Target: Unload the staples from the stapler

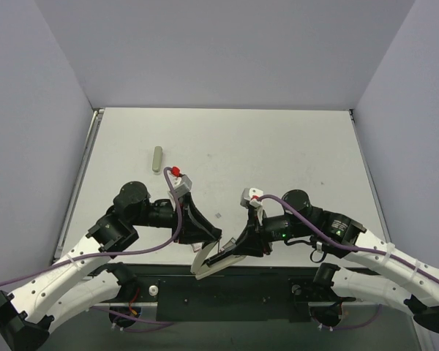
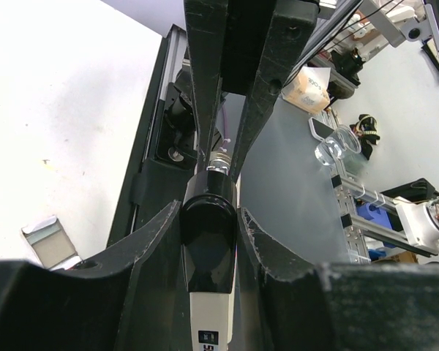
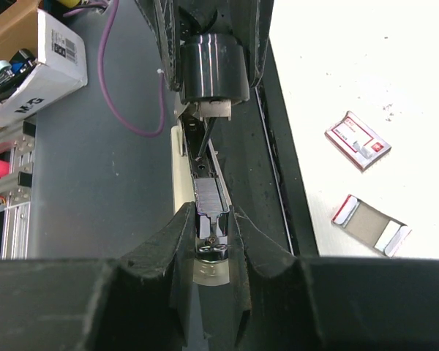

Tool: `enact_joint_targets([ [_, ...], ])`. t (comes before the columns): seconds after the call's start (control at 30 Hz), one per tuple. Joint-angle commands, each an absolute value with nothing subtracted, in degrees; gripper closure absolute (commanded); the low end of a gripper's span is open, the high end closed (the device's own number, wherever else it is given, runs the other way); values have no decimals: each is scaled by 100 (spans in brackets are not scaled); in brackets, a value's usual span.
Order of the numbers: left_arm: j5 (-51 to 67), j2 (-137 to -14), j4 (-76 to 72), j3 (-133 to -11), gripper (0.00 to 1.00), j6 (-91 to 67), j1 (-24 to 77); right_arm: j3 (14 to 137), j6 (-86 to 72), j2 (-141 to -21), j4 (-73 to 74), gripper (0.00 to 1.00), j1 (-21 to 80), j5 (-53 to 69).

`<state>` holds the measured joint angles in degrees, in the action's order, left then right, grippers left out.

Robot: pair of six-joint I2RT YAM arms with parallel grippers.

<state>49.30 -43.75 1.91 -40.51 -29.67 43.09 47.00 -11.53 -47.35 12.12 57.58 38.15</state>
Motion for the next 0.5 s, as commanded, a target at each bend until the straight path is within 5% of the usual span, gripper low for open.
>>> enact_joint_targets([
  [0.0, 4869, -4447, -773, -4351, 100, -3182, 4307, 4720, -1213, -4781, 1160, 90, 5818, 3472],
  [0.1, 4834, -4526, -756, -4324, 100, -3155, 4298, 4816, -1204, -4737, 1213, 67, 5818, 3192],
  [0.23, 4763, -4693, -492, -4403, 100, -2944, 4298, 4974, -1134, -4632, 1380, 54, 5792, 2874],
  [0.47, 4580, -4860, -388, -4508, 100, -2892, 4298, 5422, -897, -4518, 1872, 47, 5775, 2295],
])
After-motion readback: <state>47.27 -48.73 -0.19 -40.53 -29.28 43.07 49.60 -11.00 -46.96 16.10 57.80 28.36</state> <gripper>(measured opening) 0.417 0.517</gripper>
